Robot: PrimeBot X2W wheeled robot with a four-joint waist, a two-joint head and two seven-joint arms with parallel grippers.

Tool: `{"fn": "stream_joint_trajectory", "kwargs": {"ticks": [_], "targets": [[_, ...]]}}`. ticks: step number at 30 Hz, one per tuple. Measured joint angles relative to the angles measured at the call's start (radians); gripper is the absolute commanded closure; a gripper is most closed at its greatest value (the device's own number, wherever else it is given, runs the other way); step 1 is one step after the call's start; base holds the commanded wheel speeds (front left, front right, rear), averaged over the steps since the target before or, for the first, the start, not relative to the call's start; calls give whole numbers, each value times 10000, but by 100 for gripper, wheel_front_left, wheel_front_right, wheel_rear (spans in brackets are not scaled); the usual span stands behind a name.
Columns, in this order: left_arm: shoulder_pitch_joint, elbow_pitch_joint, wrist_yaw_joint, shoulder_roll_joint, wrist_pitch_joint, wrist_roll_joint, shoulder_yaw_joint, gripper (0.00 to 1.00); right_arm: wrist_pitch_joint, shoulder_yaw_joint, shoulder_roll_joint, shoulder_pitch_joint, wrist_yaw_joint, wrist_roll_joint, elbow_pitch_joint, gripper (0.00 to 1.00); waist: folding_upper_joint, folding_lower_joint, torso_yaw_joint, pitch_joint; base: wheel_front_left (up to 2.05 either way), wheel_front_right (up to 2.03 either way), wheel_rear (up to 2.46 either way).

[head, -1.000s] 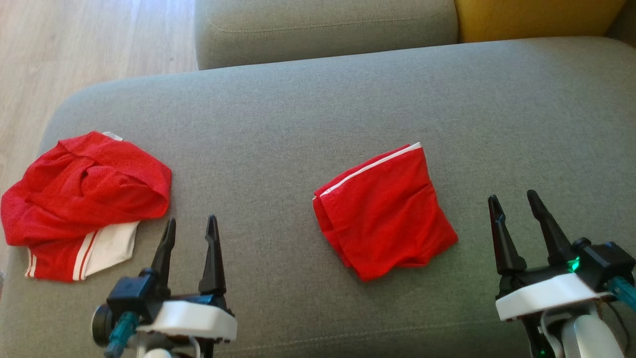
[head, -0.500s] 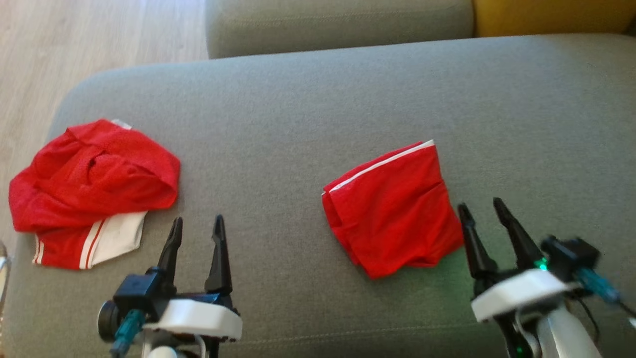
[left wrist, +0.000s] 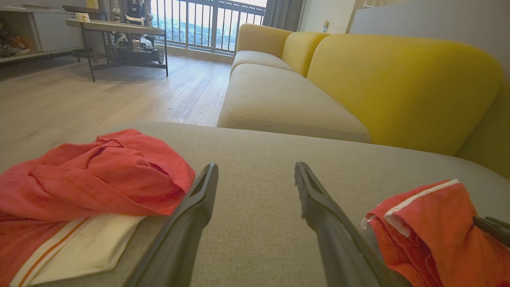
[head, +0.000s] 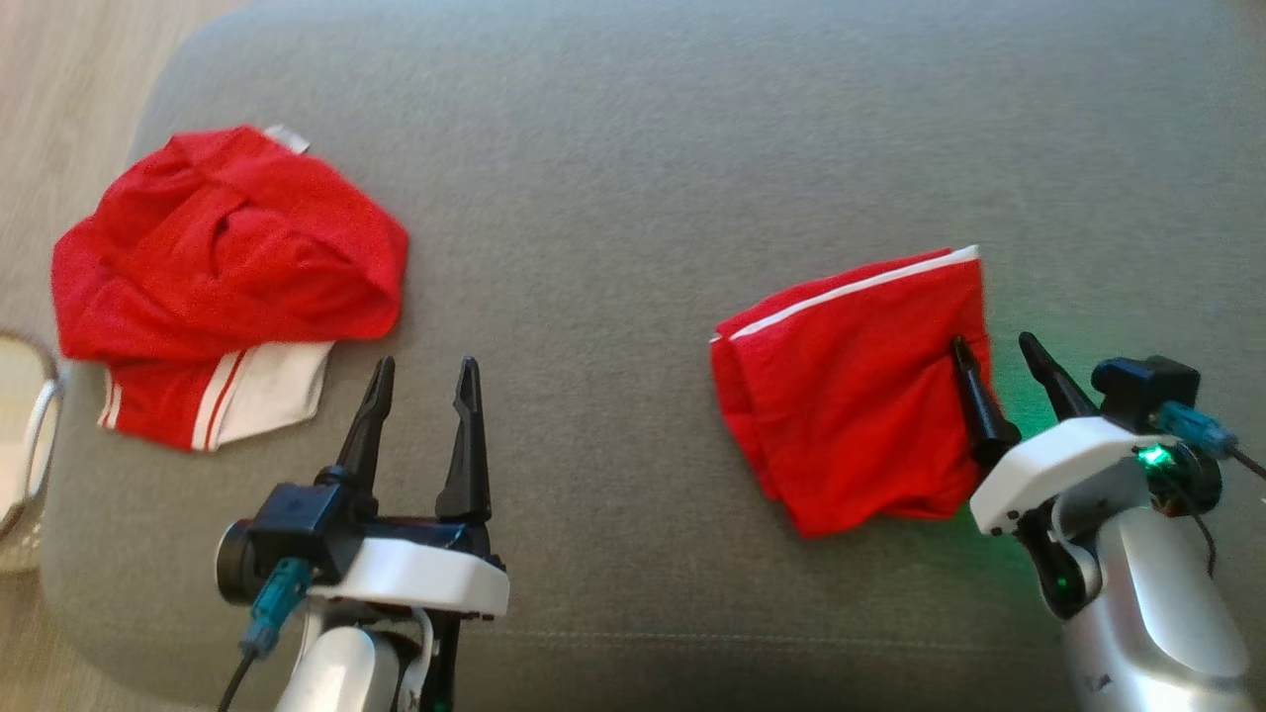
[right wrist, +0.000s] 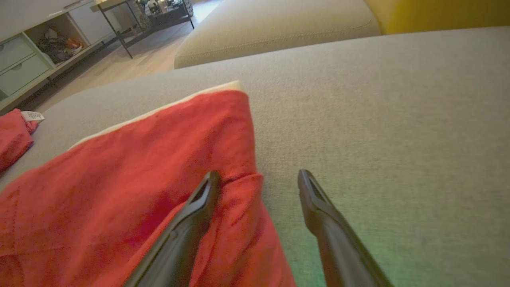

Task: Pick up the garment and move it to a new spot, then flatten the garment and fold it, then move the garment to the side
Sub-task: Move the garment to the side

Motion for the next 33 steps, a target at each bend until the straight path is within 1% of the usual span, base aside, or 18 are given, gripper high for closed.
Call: {"fn": "stream_joint_trajectory", "kwargs": {"ticks": [6, 9, 10, 11, 12, 13, 20, 25, 29, 33], "targets": [[-78, 115, 10, 0, 0, 2, -15, 0, 322, 234, 21, -219, 0, 81, 282, 0, 0, 0, 333, 315, 0, 0, 0], [-78, 182, 12, 0, 0, 0, -25, 0, 431, 399, 17, -221, 0, 209, 445, 0, 0, 0, 393, 367, 0, 0, 0], [-78, 190, 12, 0, 0, 2, -29, 0, 431, 431, 10, -221, 0, 213, 476, 7, 0, -1, 391, 367, 0, 0, 0], [-79, 199, 12, 0, 0, 2, -33, 0, 431, 464, 2, -224, 0, 230, 487, 41, 0, -1, 386, 364, 0, 0, 0], [-81, 215, 12, 0, 0, 0, -40, 0, 437, 523, -2, -244, 0, 251, 523, 83, 0, -1, 377, 359, 0, 0, 0], [-93, 226, 12, 0, 0, 2, -54, 0, 476, 589, -15, -273, 0, 251, 564, 100, 0, -2, 366, 354, 0, 0, 0], [-265, 230, 13, 0, 0, 2, -86, 0, 403, 1049, -245, -431, 0, 58, 658, 100, 0, -2, 248, 328, 0, 0, 0], [-280, 196, 10, 0, 0, 31, -56, 0, 280, 1605, -506, -666, 0, -433, 589, 100, 0, -2, 26, 328, 0, 0, 0], [-282, 161, -27, 0, 0, 232, -33, 0, 301, 2115, -792, -971, 2, -529, 397, 100, 0, -2, -331, 368, 0, 0, 0], [-414, 81, -240, -2, 0, 548, -33, 0, 360, 2614, -1360, -1525, 2, -522, 320, 100, 0, -2, -839, 514, 0, 0, 0]]}}
